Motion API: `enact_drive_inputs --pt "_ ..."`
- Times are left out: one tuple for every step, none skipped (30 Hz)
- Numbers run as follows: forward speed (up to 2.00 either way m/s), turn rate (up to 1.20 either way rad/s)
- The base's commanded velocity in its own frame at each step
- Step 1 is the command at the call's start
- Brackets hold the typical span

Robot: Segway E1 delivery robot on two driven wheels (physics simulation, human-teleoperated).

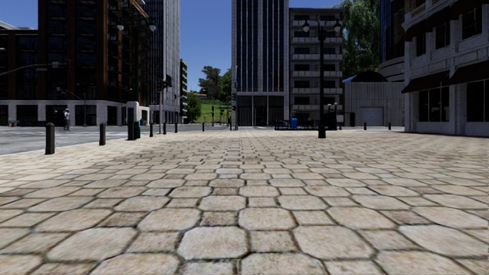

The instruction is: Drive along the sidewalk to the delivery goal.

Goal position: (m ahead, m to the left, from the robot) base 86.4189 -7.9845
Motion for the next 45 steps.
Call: enact_drive_inputs --pt "2.0 0.0" --pt "2.0 0.0" --pt "2.0 0.0" --pt "2.0 0.0" --pt "2.0 0.0" --pt "2.0 0.0" --pt "2.0 0.0" --pt "2.0 0.0" --pt "2.0 0.0" --pt "2.0 0.0" --pt "2.0 0.0" --pt "2.0 0.0" --pt "2.0 0.0" --pt "2.0 0.0" --pt "2.0 0.0" --pt "2.0 0.0" --pt "2.0 0.0" --pt "2.0 0.0" --pt "2.0 0.0" --pt "2.0 0.0" --pt "2.0 0.0" --pt "2.0 0.0" --pt "2.0 0.0" --pt "2.0 0.0" --pt "2.0 0.0" --pt "2.0 0.0" --pt "2.0 0.0" --pt "2.0 0.0" --pt "2.0 0.0" --pt "2.0 0.0" --pt "2.0 0.0" --pt "2.0 0.0" --pt "2.0 0.0" --pt "2.0 0.0" --pt "2.0 0.0" --pt "2.0 0.0" --pt "2.0 0.0" --pt "2.0 0.0" --pt "2.0 0.0" --pt "2.0 0.0" --pt "2.0 0.0" --pt "2.0 0.0" --pt "2.0 0.0" --pt "2.0 0.0" --pt "2.0 0.0"
